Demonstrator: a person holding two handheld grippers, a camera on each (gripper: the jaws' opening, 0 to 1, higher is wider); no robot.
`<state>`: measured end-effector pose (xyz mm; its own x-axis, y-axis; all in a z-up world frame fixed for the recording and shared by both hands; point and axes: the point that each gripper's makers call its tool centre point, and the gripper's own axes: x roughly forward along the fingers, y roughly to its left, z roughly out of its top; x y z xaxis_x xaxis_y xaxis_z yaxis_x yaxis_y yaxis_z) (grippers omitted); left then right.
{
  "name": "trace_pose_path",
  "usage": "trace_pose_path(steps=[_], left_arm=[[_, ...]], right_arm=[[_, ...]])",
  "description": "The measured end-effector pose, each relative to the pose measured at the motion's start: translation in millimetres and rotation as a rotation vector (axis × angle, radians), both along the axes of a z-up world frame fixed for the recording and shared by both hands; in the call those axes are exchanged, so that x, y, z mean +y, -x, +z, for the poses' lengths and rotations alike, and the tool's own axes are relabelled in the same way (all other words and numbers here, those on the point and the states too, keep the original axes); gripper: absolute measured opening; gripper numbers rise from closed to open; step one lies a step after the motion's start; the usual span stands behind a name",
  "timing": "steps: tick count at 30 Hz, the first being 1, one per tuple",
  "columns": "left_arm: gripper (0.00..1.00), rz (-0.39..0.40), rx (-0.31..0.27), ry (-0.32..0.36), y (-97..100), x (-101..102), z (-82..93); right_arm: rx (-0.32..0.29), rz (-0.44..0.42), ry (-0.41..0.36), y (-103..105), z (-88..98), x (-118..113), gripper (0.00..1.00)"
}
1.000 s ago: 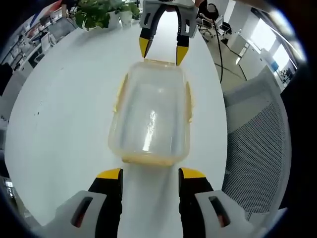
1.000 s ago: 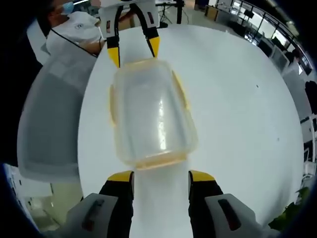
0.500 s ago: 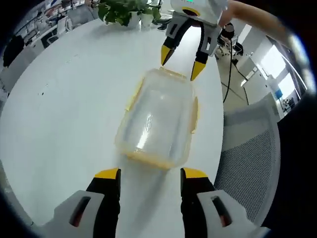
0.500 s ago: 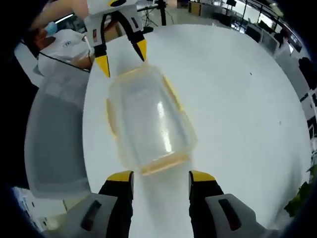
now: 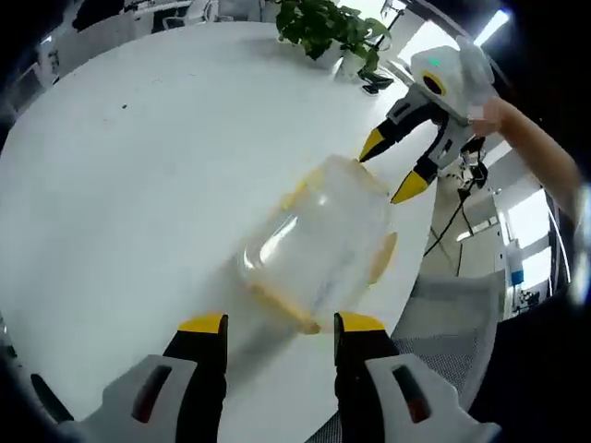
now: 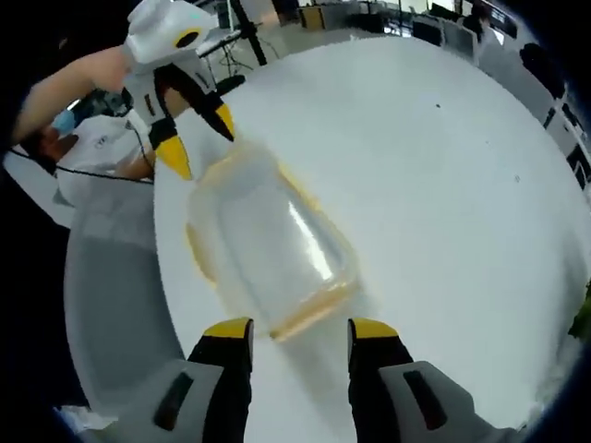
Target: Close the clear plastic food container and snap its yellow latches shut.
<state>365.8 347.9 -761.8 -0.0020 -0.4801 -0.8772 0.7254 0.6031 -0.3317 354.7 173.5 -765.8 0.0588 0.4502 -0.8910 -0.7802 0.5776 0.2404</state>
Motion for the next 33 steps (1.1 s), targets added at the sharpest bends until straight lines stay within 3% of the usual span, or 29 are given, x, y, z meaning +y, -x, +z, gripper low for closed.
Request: trace_pose_path(steps=[7,11,13,18,21,23,33], left_arm=[[0.47,0.152,0.064,0.049,2.4,-7,-3.6],[0.47,0.241,0.102,0.108,0.7,-16,-1.9],[0.46,0.251,0.095,0.090,0.0,-13,-4.5],[0.45,0.298,0.105,0.054,-3.0,-7,-12.1],[0.46,0.269,0.105,0.012,1.7,-3,-18.6],[0.46,0.307,0.131,0.042,0.6,-7,-19.5],[0.47,0.351,0.179,0.047,1.7,-5,-23.3]], right_arm=[[0.030,-0.141,-0.018,-7,-1.7,-1,0.37],[0.058,-0.225,-0.067,-9,-1.4,3,0.36],[0.039,-0.217,-0.060,-8,-3.1,4,0.36],[0.056,-0.260,-0.087,-7,-6.7,8,0.35],[0.063,-0.275,-0.096,-8,-7.6,9,0.35],[0.075,-0.287,-0.101,-7,-8.0,9,0.35],[0.111,-0.320,-0.114,-5,-9.8,10,0.33]])
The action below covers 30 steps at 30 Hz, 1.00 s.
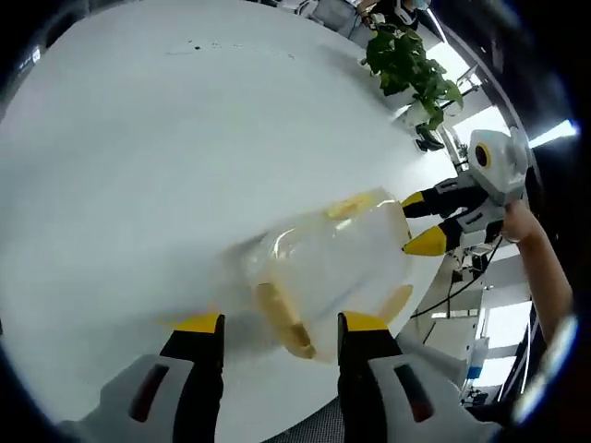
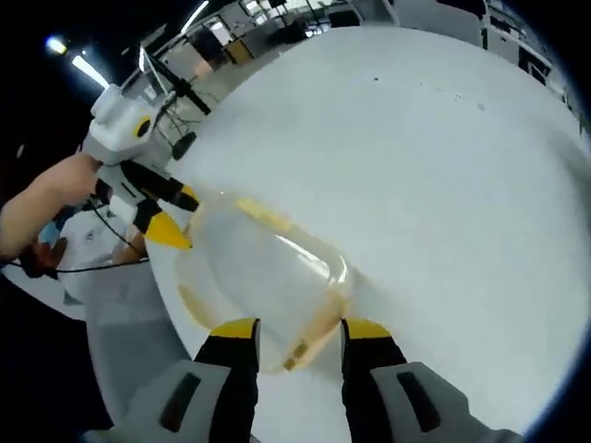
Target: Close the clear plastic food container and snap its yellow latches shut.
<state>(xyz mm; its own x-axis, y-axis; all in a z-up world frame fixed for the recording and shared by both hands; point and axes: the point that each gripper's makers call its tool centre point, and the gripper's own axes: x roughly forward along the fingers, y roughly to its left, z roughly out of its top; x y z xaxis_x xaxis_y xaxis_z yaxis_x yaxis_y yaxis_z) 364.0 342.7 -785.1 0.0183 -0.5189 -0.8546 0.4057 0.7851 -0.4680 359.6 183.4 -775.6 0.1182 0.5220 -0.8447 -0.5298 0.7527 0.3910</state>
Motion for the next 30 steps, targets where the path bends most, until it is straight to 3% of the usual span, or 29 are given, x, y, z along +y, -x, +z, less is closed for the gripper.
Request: trace_pose_path(steps=[14,20,30], left_arm=[[0.29,0.068,0.121,0.131,11.3,-10,2.1],[0.30,0.073,0.165,0.140,21.5,-15,3.1],[0.28,0.101,0.172,0.156,23.4,-14,6.3]], right_arm=[[0.037,-0.002,0.013,1,-1.2,0,0.31],[0.057,-0.013,-0.014,2,-2.6,2,0.30],[0.072,-0.031,-0.006,2,2.0,-1,0.20]])
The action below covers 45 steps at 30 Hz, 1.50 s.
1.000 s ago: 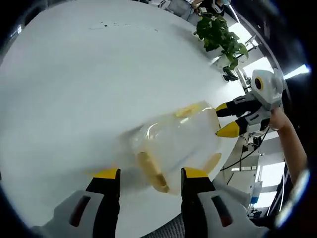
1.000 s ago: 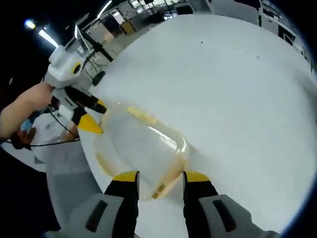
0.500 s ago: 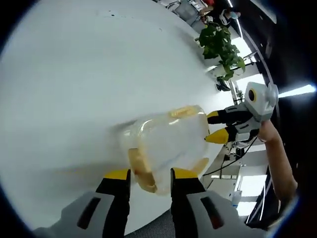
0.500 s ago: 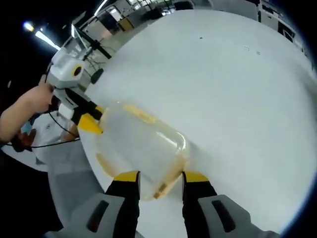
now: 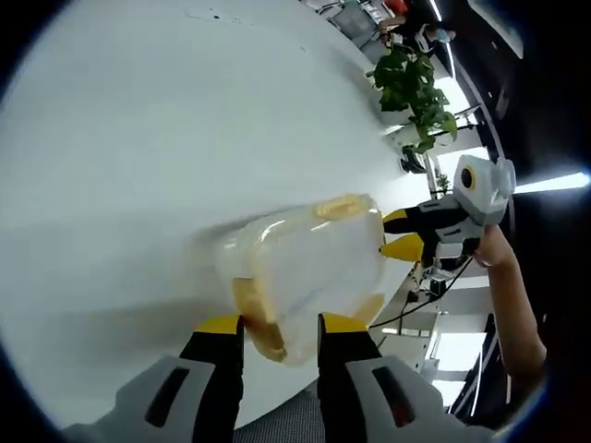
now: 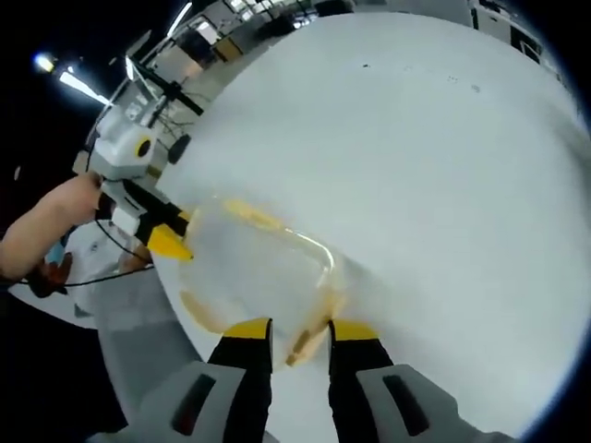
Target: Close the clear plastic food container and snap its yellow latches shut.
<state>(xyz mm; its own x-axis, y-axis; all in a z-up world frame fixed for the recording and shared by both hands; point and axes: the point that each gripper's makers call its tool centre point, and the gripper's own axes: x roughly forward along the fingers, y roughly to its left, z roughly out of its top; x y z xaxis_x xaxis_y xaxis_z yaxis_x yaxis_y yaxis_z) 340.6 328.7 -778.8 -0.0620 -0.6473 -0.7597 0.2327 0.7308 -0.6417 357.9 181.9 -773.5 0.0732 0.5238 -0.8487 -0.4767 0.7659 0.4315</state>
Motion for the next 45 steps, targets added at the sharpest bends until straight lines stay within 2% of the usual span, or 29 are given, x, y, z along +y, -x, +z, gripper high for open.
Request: trace_pose_path(steps=[6,9,10,11,17,18,19,22,24,26,32,38,45], left_arm=[[0.29,0.011,0.001,0.002,8.1,-4,5.4],[0.29,0.026,0.008,0.001,2.5,-6,0.9],[0.29,0.011,0.041,-0.013,8.3,-5,-0.6],[0.29,0.015,0.021,-0.002,4.2,-7,-1.4],[0.28,0.024,0.029,-0.003,-0.7,-8,-7.5],[0.28,0.019,0.025,-0.014,-2.0,-7,-9.1],[0.29,0.021,0.038,-0.012,-2.2,-9,-8.3],[0.29,0.021,0.053,-0.024,-3.5,-10,-8.8],[0.30,0.021,0.051,-0.021,-3.2,-10,-8.6],[0.30,0.017,0.048,-0.014,-2.5,-10,-7.9],[0.31,0.017,0.041,-0.003,-0.3,-11,-6.7],[0.31,-0.044,0.023,-0.011,0.9,-7,-4.8],[0.32,-0.070,0.018,-0.015,0.6,-5,-4.5]], right_arm=[[0.024,0.005,-0.004,-1,-1.9,0,0.22],[0.040,0.005,-0.005,0,-4.7,3,0.24],[0.030,0.005,-0.012,-1,-4.4,5,0.24],[0.035,0.015,-0.003,-1,-4.8,4,0.23],[0.060,0.000,0.004,-1,-4.1,4,0.22],[0.101,0.009,-0.007,6,-3.4,5,0.20],[0.080,-0.025,-0.014,3,-6.8,7,0.20],[0.092,-0.070,-0.046,1,-5.8,8,0.20],[0.085,-0.074,-0.056,-1,-5.0,6,0.20],[0.047,-0.076,-0.068,-1,-3.5,7,0.20],[0.056,-0.103,-0.075,-4,-4.0,8,0.21],[0.098,-0.113,-0.050,5,-3.9,9,0.21],[0.135,-0.127,-0.042,12,-2.8,9,0.21]])
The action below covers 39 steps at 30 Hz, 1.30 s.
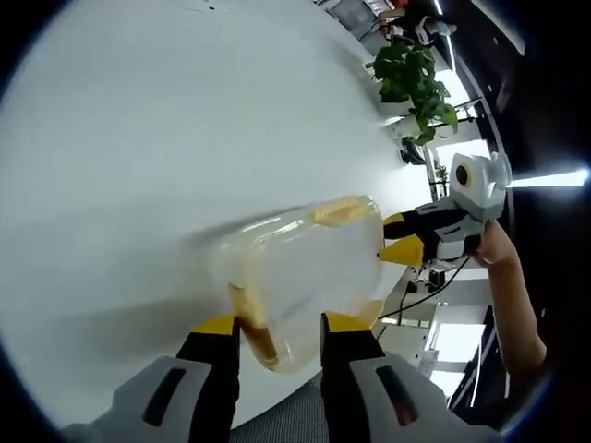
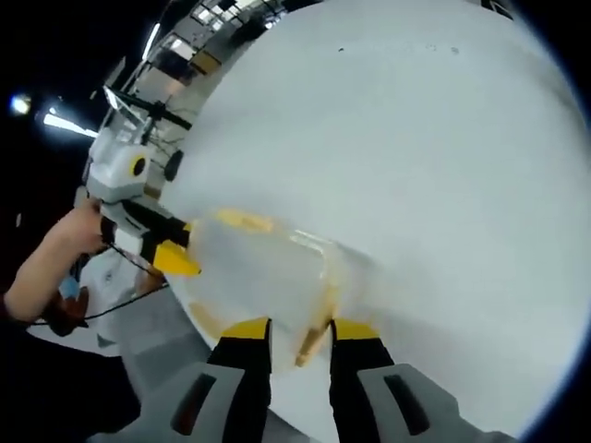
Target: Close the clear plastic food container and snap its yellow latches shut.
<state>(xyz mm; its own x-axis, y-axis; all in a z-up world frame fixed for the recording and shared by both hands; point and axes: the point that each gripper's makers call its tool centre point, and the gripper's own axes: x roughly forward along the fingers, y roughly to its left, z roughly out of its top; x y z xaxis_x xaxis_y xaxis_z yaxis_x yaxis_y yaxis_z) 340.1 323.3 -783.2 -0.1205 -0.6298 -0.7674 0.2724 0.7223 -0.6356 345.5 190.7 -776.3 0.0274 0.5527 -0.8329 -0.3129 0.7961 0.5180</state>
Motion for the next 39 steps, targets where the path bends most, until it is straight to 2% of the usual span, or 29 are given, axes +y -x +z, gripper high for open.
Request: trace_pose_path(steps=[5,8,10,15,17,22,26,30,32,35,36,39], left_arm=[[0.33,-0.056,-0.007,-0.024,1.6,-1,1.8],[0.35,-0.065,-0.005,-0.027,1.8,0,1.7],[0.36,-0.105,-0.007,-0.025,11.7,0,3.9],[0.40,-0.126,-0.093,-0.058,5.6,1,5.0],[0.42,-0.193,-0.142,-0.084,5.5,4,3.9],[0.47,-0.221,-0.192,-0.109,2.4,4,7.7],[0.53,-0.251,-0.240,-0.130,-1.8,7,3.6],[0.62,-0.247,-0.269,-0.163,-2.5,16,-4.9],[0.68,-0.199,-0.274,-0.157,-6.5,19,-7.7],[0.64,-0.148,-0.269,-0.136,-12.3,23,-3.2],[0.61,-0.147,-0.266,-0.128,-13.1,23,-0.7],[0.62,-0.158,-0.275,-0.121,-18.2,22,7.7]], right_arm=[[0.014,-0.014,0.009,8,-0.6,0,0.22],[-0.005,-0.035,-0.007,8,-0.6,-1,0.22],[-0.015,-0.052,-0.016,8,-0.1,0,0.23],[-0.080,-0.069,-0.032,3,0.1,3,0.24],[-0.084,-0.071,-0.032,3,0.7,4,0.24],[-0.156,0.003,-0.011,0,1.8,8,0.25],[-0.173,0.041,-0.005,2,1.4,13,0.27],[-0.176,0.033,-0.007,0,-1.5,16,0.31],[-0.174,0.029,-0.011,0,-1.7,17,0.31],[-0.181,0.041,-0.013,0,-1.3,16,0.32],[-0.186,0.055,-0.006,-1,-1.1,15,0.31],[-0.209,0.104,0.021,-1,3.2,15,0.28]])
